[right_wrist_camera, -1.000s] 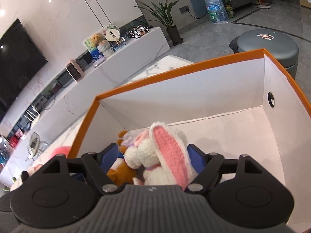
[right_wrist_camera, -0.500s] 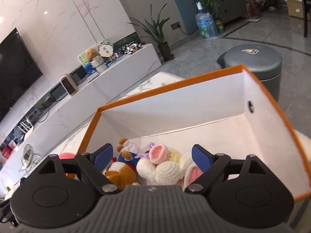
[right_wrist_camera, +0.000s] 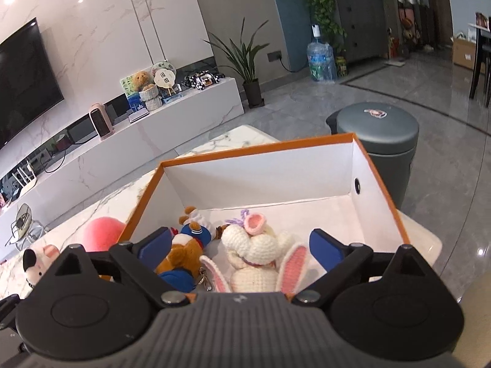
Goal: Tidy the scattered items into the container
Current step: 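Lower both toys into the orange box and open both tools, then withdraw both tools from the box toward the remaining items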
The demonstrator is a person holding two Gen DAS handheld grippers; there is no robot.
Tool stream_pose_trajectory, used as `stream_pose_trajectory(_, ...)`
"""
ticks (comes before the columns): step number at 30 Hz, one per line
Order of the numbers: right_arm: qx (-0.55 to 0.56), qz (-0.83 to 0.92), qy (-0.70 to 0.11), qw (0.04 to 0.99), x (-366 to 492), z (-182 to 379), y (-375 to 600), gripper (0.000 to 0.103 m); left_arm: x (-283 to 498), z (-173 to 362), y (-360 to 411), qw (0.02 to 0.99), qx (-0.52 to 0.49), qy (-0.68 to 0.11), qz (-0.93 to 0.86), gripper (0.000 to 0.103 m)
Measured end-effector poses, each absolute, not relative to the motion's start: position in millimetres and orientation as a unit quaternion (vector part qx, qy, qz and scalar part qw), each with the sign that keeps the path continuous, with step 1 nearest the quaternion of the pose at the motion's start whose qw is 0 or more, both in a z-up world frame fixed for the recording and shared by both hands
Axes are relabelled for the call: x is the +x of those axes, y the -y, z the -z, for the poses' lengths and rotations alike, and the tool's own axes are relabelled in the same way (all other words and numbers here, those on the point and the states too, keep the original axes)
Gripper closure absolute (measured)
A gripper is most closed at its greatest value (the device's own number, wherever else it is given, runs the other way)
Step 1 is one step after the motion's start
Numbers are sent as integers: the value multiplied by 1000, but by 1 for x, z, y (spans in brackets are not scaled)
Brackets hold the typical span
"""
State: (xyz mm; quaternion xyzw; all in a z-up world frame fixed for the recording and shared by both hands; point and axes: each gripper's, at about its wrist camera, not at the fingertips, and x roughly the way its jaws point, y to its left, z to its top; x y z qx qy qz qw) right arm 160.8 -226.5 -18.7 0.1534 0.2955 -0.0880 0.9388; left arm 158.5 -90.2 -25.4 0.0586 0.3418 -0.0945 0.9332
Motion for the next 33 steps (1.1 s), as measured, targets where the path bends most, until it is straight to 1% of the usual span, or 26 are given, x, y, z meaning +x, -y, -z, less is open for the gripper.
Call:
stream_pose_trajectory(14,100,74,-274,954,112,4,185,5,117,13,49,943,17,-323,74,21)
stream_pose_trajectory(16,91,69,-271,956,105,3,177,5,111,13,42,945,13,-320,69,19)
stream_pose_trajectory(17,89,66,-270,956,103,3,173,5,107,13,38,946,12,-318,65,17)
stream_pose_trajectory(22,82,47,-262,961,89,5,152,4,93,16,17,948,0,-316,44,16)
stream_pose_trajectory(33,66,17,-253,965,77,15,113,2,78,22,-14,950,11,-313,6,16)
